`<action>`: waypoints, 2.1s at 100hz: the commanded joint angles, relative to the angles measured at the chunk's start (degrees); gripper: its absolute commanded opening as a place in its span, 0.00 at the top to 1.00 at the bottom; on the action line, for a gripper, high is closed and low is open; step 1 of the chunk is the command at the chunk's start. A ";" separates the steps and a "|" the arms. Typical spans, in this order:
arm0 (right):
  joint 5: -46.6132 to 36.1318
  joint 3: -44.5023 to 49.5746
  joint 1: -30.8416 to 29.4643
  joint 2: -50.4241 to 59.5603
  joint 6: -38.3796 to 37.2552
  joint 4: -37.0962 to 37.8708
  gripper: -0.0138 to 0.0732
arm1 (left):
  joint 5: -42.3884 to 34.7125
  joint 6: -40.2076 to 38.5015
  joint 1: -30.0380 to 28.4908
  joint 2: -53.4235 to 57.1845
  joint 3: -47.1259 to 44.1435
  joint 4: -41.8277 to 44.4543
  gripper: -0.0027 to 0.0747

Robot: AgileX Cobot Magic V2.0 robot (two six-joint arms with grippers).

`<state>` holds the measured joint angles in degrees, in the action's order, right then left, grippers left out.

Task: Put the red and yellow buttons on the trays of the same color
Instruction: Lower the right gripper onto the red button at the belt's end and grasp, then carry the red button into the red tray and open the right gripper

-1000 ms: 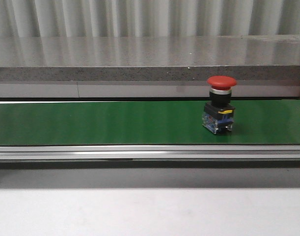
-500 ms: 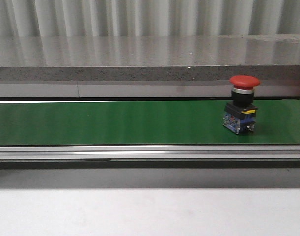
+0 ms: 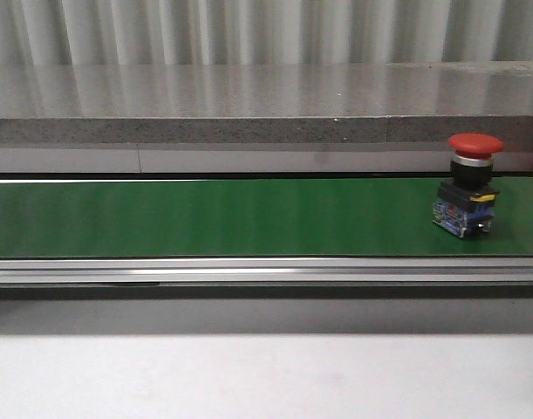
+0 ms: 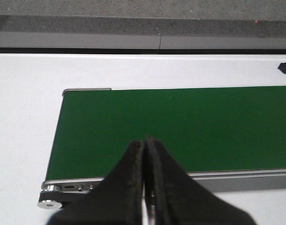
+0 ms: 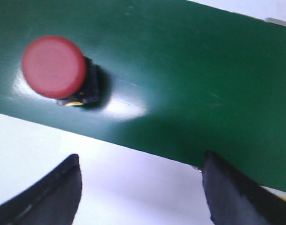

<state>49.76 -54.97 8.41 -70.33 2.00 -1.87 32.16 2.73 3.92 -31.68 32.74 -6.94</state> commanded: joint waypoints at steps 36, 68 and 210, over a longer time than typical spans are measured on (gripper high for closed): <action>-10.56 -1.83 0.49 -4.22 6.81 -7.27 0.22 | -4.25 -0.11 0.58 -0.09 1.63 -0.44 0.99; -14.24 -1.83 0.16 -9.57 6.81 -6.95 0.47 | -4.25 -0.11 0.58 -0.09 1.63 -0.44 0.99; -3.60 -52.78 -36.37 -43.49 4.05 -7.33 0.72 | -4.25 -0.11 0.58 -0.09 1.63 -0.44 0.99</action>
<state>48.45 -103.54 -27.63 -114.77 6.03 -8.55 32.16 2.73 3.92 -31.68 32.74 -6.94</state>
